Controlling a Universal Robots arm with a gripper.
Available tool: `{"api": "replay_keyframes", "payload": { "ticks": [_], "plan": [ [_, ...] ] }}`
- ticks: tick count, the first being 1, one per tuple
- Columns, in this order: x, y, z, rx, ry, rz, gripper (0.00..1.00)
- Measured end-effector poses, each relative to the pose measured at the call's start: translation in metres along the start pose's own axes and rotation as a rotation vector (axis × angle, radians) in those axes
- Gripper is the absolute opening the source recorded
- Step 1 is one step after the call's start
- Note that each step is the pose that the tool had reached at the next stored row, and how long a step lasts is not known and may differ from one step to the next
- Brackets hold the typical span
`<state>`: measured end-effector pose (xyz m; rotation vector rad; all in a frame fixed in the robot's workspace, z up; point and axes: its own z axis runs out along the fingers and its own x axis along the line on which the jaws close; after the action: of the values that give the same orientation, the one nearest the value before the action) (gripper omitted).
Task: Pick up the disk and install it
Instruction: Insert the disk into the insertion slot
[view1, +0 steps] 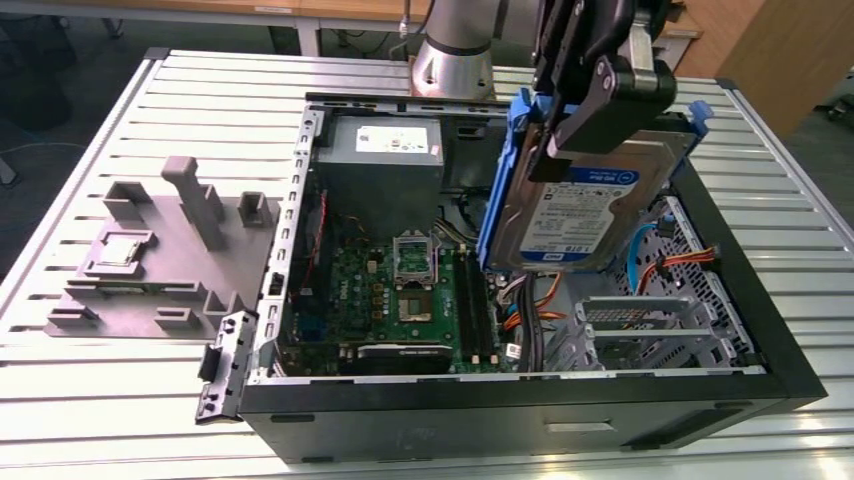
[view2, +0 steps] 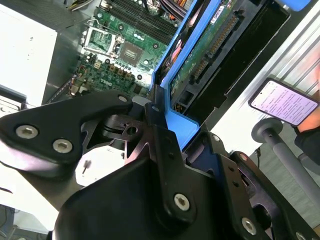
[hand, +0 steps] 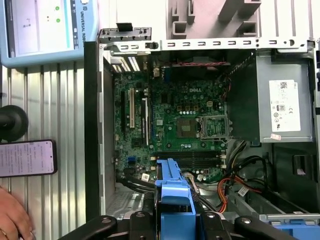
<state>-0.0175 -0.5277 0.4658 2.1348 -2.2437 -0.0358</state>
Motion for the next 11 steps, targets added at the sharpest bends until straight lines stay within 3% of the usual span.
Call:
{"api": "replay_keyframes", "payload": {
  "ticks": [11],
  "plan": [
    [0.005, -0.0083, 0.0003, 0.0, 0.0, 0.0, 0.36]
  ]
}}
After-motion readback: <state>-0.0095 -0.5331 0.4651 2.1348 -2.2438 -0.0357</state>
